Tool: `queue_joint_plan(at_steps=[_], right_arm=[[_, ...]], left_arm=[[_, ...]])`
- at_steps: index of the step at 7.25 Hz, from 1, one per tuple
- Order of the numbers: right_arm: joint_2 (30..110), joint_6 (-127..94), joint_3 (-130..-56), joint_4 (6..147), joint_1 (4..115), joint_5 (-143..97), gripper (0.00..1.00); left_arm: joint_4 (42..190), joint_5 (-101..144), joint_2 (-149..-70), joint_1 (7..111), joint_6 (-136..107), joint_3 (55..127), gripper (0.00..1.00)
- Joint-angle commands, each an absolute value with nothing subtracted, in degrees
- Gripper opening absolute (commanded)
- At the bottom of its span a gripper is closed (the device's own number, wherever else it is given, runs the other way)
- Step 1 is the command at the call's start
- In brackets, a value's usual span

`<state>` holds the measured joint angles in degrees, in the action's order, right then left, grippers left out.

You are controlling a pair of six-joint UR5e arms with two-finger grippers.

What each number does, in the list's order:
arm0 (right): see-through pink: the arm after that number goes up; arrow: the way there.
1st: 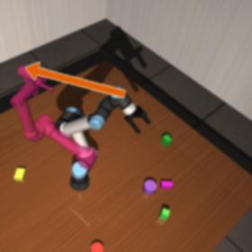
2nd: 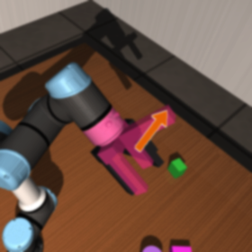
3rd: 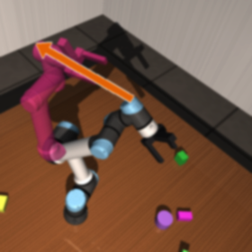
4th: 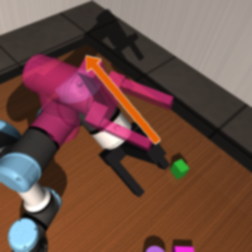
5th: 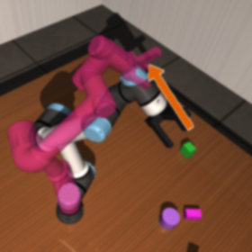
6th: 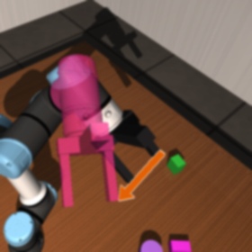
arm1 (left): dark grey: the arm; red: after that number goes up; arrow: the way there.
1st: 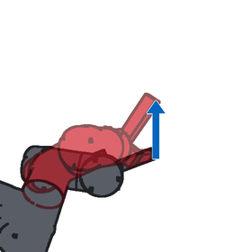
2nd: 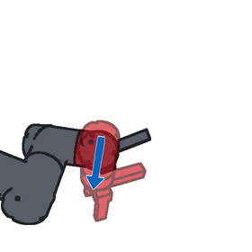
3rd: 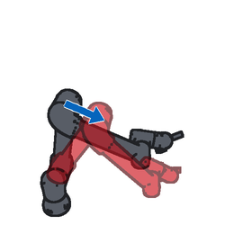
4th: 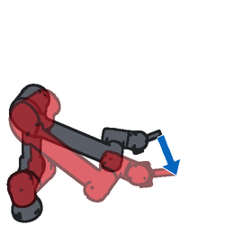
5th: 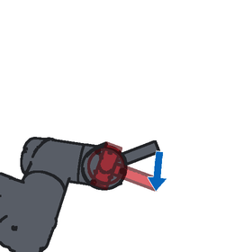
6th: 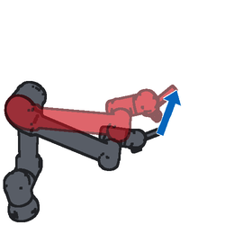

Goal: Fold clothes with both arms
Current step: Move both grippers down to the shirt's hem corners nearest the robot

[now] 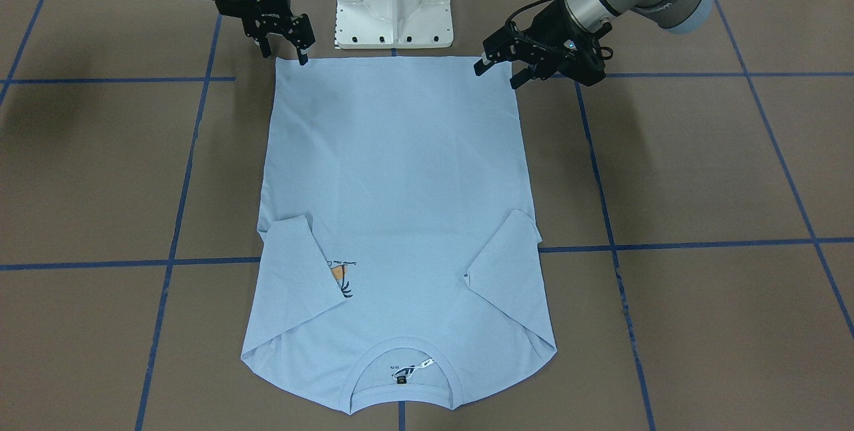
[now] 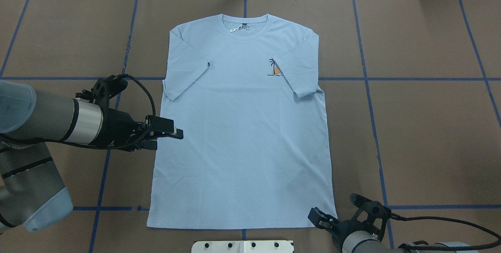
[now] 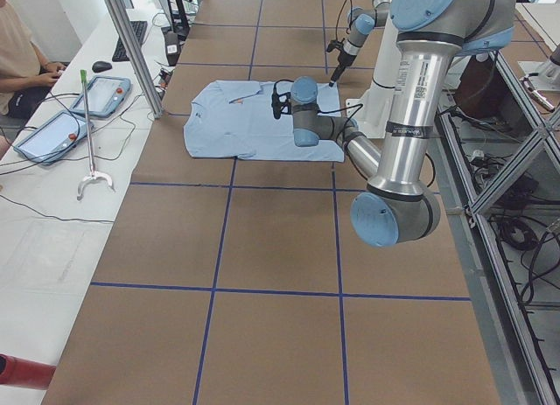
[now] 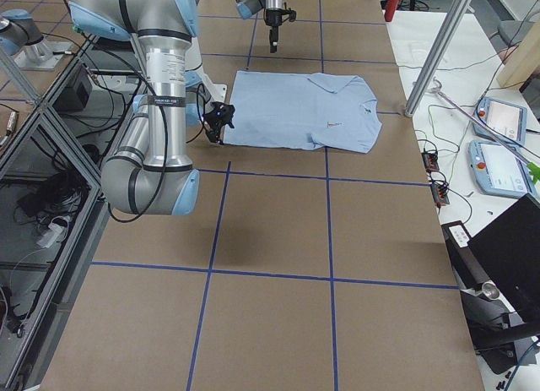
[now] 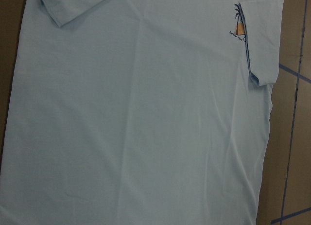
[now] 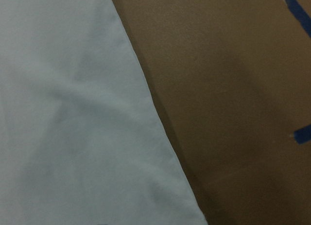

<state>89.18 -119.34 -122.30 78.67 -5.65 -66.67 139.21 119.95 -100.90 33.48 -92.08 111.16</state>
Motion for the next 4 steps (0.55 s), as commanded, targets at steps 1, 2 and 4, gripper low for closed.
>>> queue_joint_plan(at_steps=[1, 2, 4], right_arm=[[89.8, -121.0, -122.3, 78.7, -6.5, -66.7, 0.84], [89.8, -121.2, -122.3, 78.7, -6.5, -66.8, 0.68], [90.1, -121.4, -122.3, 78.7, -6.5, -66.6, 0.38]], left_arm=[[139.2, 119.9, -101.0, 33.4, -92.1, 111.3, 1.00], [139.2, 119.9, -101.0, 33.4, -92.1, 111.3, 1.00], [139.2, 119.9, -100.8, 33.4, -92.1, 111.6, 1.00]])
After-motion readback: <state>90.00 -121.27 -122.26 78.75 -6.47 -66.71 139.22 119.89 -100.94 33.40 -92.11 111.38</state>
